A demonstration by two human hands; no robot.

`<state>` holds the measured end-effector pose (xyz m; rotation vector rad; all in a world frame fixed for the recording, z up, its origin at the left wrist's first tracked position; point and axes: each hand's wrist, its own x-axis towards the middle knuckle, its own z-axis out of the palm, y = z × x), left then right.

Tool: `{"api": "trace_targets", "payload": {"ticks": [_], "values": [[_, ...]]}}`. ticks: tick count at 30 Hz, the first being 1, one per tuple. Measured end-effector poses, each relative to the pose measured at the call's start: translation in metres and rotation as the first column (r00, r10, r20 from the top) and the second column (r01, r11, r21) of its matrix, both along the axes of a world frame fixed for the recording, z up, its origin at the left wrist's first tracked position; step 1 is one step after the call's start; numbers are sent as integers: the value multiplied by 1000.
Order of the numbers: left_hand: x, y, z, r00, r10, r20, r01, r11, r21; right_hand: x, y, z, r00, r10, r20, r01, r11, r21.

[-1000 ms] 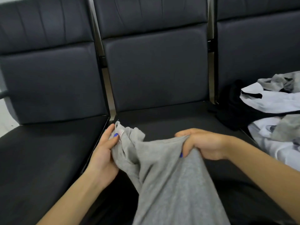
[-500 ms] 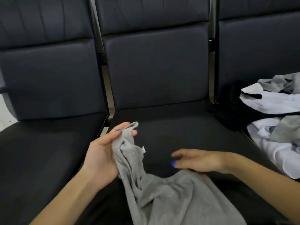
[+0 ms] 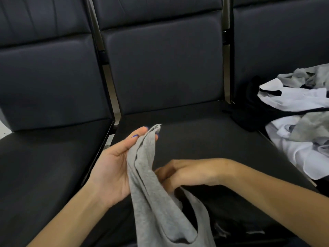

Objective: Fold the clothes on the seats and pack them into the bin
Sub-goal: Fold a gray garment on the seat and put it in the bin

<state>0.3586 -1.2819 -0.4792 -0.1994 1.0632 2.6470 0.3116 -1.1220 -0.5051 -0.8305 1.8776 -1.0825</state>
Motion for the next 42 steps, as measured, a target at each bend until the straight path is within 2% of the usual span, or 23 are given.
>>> {"api": "trace_targets", "payload": {"ticks": [2,6,9,12,14,17,18,21,24,26,28,30,32,33,36,38,40,42], "values": [[-2,-6,-5,999,21,-37,-21,1000,-4,1,5,1,999,34,-6,-34,997,69],[-7,-9,-8,982,152,-115,-171,970,-172,1,21,5,998,45,-41,-36,981,189],[-11,-17,-14,964,211,-162,-252,918,-305,-1,41,10,990,68,-122,-31,960,280],[-11,-29,-19,942,249,-225,-328,827,-457,-1,66,10,973,84,-214,7,921,390],[-9,-36,-21,927,268,-262,-370,765,-527,-2,82,9,961,47,-273,76,903,423],[-5,-46,-23,913,273,-302,-404,697,-593,-6,102,7,938,-144,-317,251,910,329],[-4,-48,-24,913,268,-308,-406,675,-616,-7,106,6,925,-237,-296,321,905,278],[1,-52,-27,914,245,-322,-403,630,-664,-11,115,0,882,-463,-86,471,860,196],[5,-53,-27,906,175,-386,-420,493,-762,-9,112,-2,836,-544,71,525,831,185],[7,-52,-26,896,108,-431,-437,394,-809,-8,106,0,778,-600,188,601,797,59],[8,-52,-25,887,46,-459,-445,350,-824,-8,102,4,697,-650,303,700,709,-88],[10,-53,-23,879,-4,-477,-449,330,-830,-9,100,8,639,-673,372,758,634,-155],[13,-52,-21,880,-28,-474,-436,347,-830,-11,101,10,588,-684,432,794,590,-147],[14,-51,-20,883,-10,-470,-429,393,-814,-10,102,12,572,-691,442,801,586,-121],[25,-39,-5,885,117,-451,-421,615,-667,-9,108,16,559,-731,391,812,579,-78],[34,-31,9,871,173,-460,-437,701,-563,-7,113,24,559,-737,380,820,559,-121],[42,-24,20,857,202,-473,-449,744,-495,-4,119,33,566,-706,424,818,543,-189],[48,-18,26,838,216,-501,-473,746,-469,0,126,41,637,-638,433,767,580,-274]]}}
